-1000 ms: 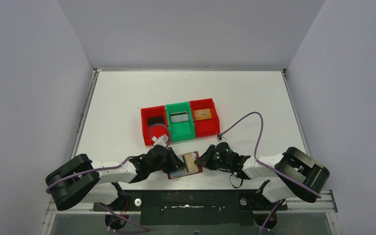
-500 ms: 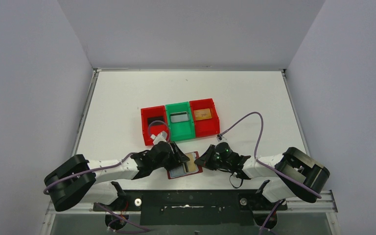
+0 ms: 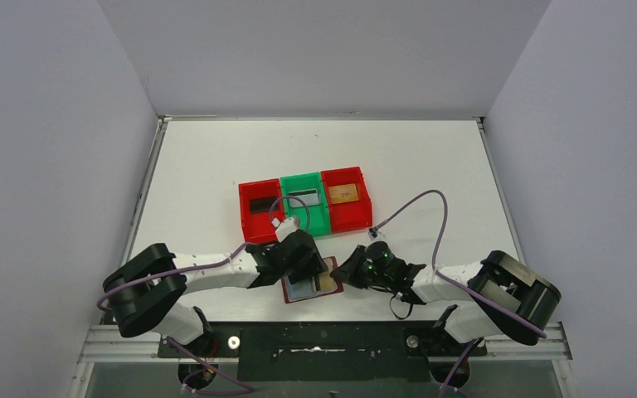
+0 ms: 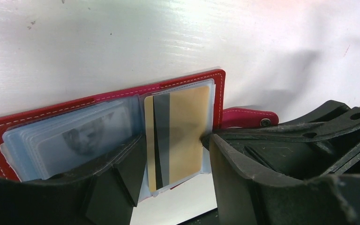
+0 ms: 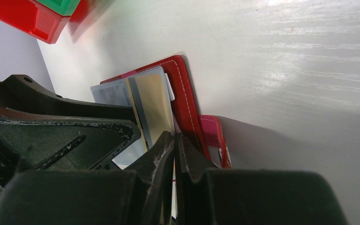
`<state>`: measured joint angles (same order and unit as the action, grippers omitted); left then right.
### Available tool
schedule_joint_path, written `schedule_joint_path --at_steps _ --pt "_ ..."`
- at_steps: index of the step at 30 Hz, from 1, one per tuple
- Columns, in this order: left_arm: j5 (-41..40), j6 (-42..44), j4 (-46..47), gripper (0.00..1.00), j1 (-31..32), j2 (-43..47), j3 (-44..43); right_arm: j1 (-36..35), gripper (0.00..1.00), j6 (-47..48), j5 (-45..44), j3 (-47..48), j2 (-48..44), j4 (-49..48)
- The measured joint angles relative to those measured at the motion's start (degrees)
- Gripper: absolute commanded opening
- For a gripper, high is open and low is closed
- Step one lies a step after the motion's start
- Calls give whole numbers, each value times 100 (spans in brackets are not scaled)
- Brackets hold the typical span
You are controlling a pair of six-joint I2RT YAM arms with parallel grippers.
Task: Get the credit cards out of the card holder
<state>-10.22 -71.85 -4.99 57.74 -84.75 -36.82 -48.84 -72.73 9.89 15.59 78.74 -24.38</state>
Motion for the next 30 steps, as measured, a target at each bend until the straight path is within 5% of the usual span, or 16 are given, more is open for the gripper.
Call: schedule_joint_path --at_steps 9,18,30 --pt "-46 -31 833 22 -17 284 695 0 0 -26 -2 -109 0 -197" --pt "293 -424 3355 19 -234 485 2129 0 0 -26 -2 -111 2 -203" --pt "485 -234 3609 0 -321 352 2173 4 0 -26 -2 -111 4 -210"
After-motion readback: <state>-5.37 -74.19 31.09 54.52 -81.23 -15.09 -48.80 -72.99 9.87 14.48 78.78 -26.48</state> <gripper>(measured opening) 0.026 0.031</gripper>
